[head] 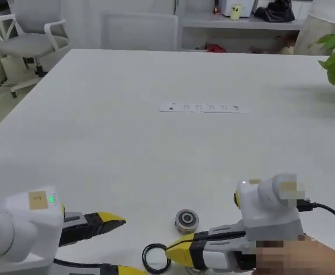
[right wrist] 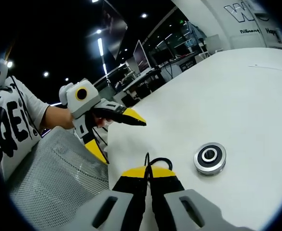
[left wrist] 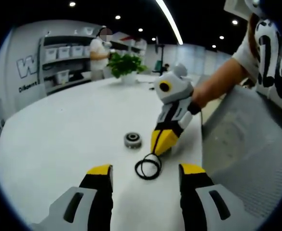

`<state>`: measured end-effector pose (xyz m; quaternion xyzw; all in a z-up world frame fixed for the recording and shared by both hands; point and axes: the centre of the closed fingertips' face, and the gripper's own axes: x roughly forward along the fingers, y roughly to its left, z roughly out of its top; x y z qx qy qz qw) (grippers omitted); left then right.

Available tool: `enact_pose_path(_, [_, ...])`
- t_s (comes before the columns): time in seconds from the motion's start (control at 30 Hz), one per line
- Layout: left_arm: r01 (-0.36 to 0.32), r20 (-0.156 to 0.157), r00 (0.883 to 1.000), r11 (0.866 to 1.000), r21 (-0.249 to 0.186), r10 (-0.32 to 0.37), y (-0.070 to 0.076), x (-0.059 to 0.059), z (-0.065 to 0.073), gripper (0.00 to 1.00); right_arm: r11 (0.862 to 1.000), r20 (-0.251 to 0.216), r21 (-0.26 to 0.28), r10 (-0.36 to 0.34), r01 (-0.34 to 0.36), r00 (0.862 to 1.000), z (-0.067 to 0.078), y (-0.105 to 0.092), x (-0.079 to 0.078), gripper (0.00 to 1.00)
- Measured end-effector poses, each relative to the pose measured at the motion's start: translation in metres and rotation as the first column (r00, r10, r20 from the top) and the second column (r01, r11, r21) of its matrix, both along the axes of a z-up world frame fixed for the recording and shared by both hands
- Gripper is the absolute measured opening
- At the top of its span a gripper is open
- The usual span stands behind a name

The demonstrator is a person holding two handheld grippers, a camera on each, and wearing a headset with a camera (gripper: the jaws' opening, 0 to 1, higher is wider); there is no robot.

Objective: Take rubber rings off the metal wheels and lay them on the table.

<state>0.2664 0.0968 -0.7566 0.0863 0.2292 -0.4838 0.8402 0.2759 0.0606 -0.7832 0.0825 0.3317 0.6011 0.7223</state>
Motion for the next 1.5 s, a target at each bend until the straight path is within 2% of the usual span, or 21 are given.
enact_pose_path(0.13, [-0.002,-0.003,1.0,1.0,0.0,0.002,0.0,0.0,-0.001,0.56,1.0,-0.006,-0.005,-0.023,0.023,1.0,-0.003,-0.002,0.004,0.0])
enact_pose_path(0.33, [-0.002,-0.006,1.0,1.0,0.001,0.002,-0.001,0.001,-0.002,0.56,0.999,0.011,-0.022,-0.033,0.034,0.999,-0.007,-0.002,0.007,0.0])
enact_pose_path(0.53, [-0.002,-0.007,1.0,1.0,0.001,0.002,-0.001,0.001,-0.002,0.56,0.998,0.04,-0.026,-0.048,0.05,0.998,-0.006,-0.002,0.012,0.08])
enact_pose_path(0.8, [-0.006,-0.001,1.0,1.0,0.001,0.006,0.0,0.002,0.002,0.56,0.997,0.073,-0.002,-0.075,0.076,0.994,0.008,-0.007,0.019,0.18])
enact_pose_path(1.03, [-0.009,0.01,1.0,1.0,0.0,0.009,0.0,0.002,0.007,0.56,0.997,0.139,0.006,-0.075,0.075,0.987,0.023,-0.015,0.021,0.25])
enact_pose_path(1.17, [-0.011,0.017,1.0,1.0,0.002,0.011,0.003,0.002,0.01,0.56,0.997,0.199,0.002,-0.081,0.082,0.977,0.032,-0.022,0.023,0.32])
enact_pose_path(1.5, [-0.015,0.03,0.999,1.0,0.001,0.015,0.005,0.006,0.018,0.57,0.995,0.284,-0.039,-0.079,0.094,0.956,0.035,-0.044,0.018,0.48])
